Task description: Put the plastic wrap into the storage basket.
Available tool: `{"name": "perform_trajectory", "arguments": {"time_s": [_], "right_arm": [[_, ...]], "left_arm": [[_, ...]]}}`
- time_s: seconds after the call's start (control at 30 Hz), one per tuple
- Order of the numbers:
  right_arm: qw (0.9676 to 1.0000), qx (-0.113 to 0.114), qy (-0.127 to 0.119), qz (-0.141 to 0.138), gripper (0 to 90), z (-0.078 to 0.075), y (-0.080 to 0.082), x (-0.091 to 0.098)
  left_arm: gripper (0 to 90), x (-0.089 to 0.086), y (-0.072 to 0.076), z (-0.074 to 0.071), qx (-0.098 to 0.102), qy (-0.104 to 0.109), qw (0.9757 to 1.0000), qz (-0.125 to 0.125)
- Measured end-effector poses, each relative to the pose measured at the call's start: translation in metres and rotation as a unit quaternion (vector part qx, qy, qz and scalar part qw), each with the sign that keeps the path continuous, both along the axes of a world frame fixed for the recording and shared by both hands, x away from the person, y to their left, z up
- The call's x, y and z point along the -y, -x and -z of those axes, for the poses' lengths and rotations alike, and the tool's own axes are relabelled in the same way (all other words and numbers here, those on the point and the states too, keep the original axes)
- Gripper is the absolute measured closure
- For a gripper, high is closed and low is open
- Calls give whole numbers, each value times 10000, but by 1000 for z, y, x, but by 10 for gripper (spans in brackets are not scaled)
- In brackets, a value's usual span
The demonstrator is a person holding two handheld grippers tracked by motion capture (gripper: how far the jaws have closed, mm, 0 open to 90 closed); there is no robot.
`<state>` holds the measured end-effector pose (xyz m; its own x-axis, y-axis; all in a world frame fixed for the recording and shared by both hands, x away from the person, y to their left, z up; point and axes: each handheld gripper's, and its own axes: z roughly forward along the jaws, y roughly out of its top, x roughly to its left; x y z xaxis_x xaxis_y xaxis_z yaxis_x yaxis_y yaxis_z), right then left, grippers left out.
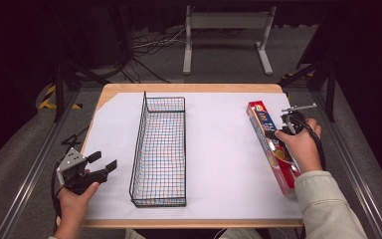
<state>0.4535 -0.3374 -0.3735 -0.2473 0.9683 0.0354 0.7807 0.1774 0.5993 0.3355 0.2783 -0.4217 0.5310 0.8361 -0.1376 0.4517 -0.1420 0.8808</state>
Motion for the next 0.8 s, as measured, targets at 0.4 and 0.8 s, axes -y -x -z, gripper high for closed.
{"name": "perform_trajectory", "arguments": {"time_s": [0.4, 0.8], "right_arm": [[9970, -695, 331, -84, 247, 18, -10, -10], [9911, -1208, 547, 93, 339, 29, -16, -17]], "left_arm": [[280, 0, 0, 1, -15, 27, 10000, -17], [281, -1, -1, 1, -27, 13, 10000, -34]]}}
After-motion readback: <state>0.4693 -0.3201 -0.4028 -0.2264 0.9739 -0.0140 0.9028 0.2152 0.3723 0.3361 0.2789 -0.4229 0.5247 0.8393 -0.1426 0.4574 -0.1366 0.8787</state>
